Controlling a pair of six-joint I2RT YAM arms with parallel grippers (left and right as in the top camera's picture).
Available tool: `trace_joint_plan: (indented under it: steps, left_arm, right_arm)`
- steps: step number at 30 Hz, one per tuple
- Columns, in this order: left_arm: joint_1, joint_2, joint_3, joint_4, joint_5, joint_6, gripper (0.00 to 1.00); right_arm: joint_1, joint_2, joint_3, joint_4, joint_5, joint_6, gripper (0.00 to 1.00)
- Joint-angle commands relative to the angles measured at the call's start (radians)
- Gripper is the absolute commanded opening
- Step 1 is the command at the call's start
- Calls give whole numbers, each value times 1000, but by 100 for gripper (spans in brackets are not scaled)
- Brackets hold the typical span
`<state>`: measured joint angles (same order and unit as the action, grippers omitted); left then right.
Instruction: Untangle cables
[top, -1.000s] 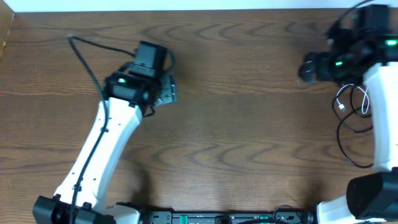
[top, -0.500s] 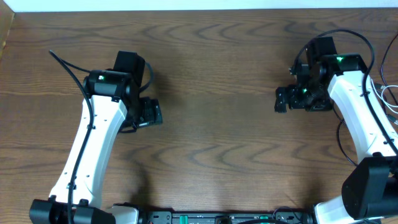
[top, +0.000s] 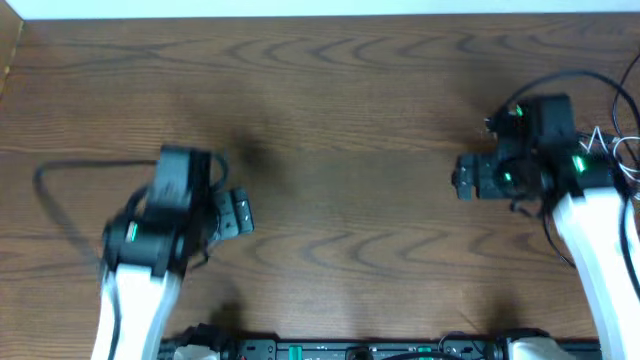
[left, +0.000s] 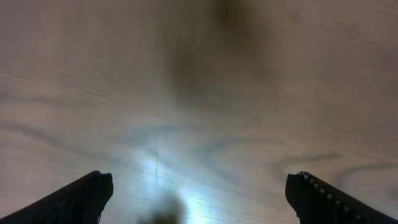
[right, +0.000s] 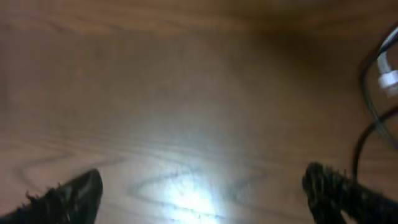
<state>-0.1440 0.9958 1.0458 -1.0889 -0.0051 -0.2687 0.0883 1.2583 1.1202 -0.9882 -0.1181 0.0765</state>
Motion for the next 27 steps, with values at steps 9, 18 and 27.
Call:
trace_joint_plan:
  steps: [9, 18, 27]
  left_arm:
    - [3, -520, -187, 83, -3, 24, 95]
    - [3, -560, -187, 73, -3, 24, 95]
    - [3, -560, -187, 73, -3, 24, 95]
  right_arm:
    - [4, -499, -206, 92, 82, 13, 99]
    - [4, -558, -206, -21, 82, 13, 99]
    - [4, -558, -206, -98, 82, 12, 99]
